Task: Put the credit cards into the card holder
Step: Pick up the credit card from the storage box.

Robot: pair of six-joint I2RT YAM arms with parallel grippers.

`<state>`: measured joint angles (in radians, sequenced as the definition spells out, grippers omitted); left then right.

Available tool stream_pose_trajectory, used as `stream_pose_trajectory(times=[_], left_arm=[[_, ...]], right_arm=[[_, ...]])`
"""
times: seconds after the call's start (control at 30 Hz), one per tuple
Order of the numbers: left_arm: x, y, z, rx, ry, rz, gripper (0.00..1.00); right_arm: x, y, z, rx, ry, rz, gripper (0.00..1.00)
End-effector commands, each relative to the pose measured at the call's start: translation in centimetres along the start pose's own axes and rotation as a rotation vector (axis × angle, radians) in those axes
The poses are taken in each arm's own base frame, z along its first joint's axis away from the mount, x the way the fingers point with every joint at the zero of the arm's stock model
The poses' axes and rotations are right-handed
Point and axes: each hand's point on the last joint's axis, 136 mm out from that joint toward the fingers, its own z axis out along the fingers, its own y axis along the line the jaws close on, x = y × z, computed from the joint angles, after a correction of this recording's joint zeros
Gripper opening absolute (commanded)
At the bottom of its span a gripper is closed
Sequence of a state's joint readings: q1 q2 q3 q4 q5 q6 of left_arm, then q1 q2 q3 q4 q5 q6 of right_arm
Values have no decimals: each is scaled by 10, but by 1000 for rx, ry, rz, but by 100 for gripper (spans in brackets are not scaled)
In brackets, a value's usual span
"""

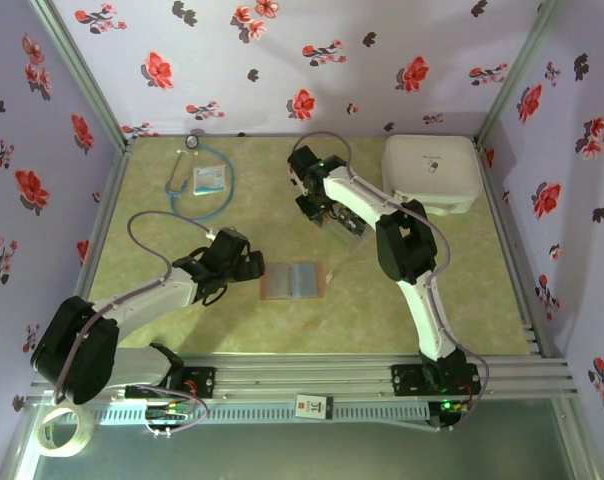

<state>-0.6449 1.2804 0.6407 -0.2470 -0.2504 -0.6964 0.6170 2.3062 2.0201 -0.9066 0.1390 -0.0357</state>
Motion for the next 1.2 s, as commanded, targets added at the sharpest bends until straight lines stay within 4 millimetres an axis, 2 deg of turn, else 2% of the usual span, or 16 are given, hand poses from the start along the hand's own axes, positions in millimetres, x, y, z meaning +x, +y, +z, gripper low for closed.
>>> stream_pose_trajectory(times=[0.0, 0.47, 0.6, 0.9, 1.03, 1.17], left_arm=[[-7, -3, -1, 2, 1, 24, 100], [-15, -9, -7, 15, -5, 48, 100], [-15, -7, -8, 5, -3, 51, 100], [-21, -9, -7, -23, 16, 62, 100], [-26, -17, -4, -20, 27, 73, 100], [-31, -27, 1, -3, 36, 77, 100]], right_arm=[[5, 4, 4, -38, 32, -48, 7], [-3, 9, -23, -92, 20, -123, 0], [-9, 13, -43, -117, -9, -112, 0], [-22, 24, -103, -191, -161, -26, 0], [-15, 25, -121, -212, -209, 29, 0], [2, 25, -131, -236, -241, 93, 0]])
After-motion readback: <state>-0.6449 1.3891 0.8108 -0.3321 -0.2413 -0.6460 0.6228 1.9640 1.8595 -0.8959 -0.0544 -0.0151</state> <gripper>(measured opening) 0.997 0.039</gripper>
